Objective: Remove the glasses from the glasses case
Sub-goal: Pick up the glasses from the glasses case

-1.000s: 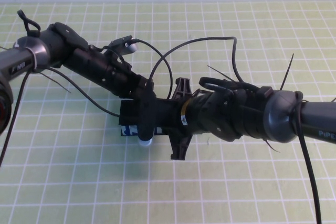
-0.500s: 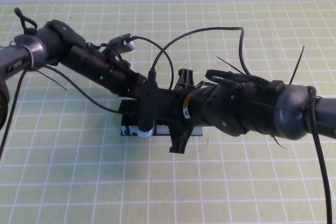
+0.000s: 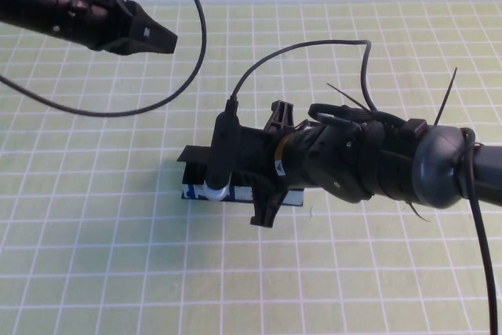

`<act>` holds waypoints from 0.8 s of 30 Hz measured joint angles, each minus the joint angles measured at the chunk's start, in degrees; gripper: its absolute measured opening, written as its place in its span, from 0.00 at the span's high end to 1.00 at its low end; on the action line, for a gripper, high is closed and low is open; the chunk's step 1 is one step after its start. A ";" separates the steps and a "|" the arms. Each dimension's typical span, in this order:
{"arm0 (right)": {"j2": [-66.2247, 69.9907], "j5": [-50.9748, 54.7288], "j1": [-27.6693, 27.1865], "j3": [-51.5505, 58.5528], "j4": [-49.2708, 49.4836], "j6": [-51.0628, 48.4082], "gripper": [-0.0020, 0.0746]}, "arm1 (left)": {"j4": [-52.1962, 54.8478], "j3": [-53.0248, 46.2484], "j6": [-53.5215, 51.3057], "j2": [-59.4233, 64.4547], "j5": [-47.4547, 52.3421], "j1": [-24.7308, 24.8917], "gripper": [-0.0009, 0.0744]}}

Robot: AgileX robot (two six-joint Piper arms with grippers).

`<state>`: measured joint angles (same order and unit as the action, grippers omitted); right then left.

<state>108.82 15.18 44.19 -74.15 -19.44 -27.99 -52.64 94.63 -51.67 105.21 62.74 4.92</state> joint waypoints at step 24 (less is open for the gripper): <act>0.00 -0.22 0.00 0.00 -0.02 1.48 0.97 | -28.82 -42.12 -41.37 -2.33 -12.36 0.00 0.99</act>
<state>108.82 14.95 44.19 -74.15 -19.46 -26.50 -81.46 52.52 -93.04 102.88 50.38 4.92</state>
